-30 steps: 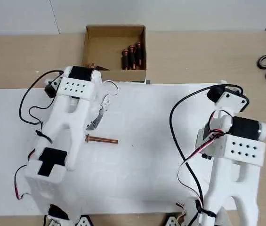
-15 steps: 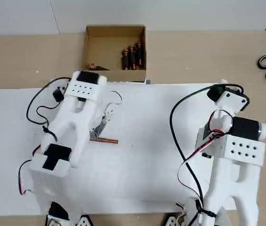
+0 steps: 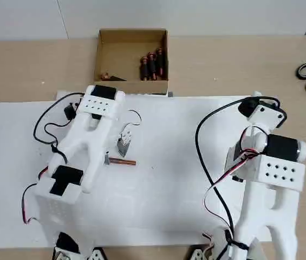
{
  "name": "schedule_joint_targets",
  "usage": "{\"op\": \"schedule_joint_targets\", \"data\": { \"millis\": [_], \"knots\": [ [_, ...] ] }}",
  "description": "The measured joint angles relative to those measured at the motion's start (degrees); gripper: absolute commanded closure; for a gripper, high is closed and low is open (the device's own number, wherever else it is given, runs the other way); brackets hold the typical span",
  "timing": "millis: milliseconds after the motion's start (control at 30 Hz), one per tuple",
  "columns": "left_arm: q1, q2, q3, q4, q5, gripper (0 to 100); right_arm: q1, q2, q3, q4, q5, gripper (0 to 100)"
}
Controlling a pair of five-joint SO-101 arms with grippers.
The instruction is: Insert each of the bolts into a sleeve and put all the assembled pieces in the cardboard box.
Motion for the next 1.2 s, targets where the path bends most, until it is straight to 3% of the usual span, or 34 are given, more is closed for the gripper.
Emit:
{"op": "schedule_joint_targets", "data": {
  "millis": [533, 800, 1100, 1200],
  "knots": [
    [-0.2, 0.0, 6.0, -0.3, 0.0, 83, 0.0, 0.0, 0.0, 0.0, 0.0, 99.5],
    [-2.2, -1.1, 12.7, -8.3, -0.8, 84, 0.0, 0.0, 0.0, 0.0, 0.0, 99.5],
    [-2.4, -1.6, 13.6, -11.6, -1.6, 99, 0.0, 0.0, 0.0, 0.0, 0.0, 99.5],
    [-3.3, -1.6, 13.6, -11.6, -1.6, 99, 0.0, 0.0, 0.0, 0.0, 0.0, 99.5]
  ]
}}
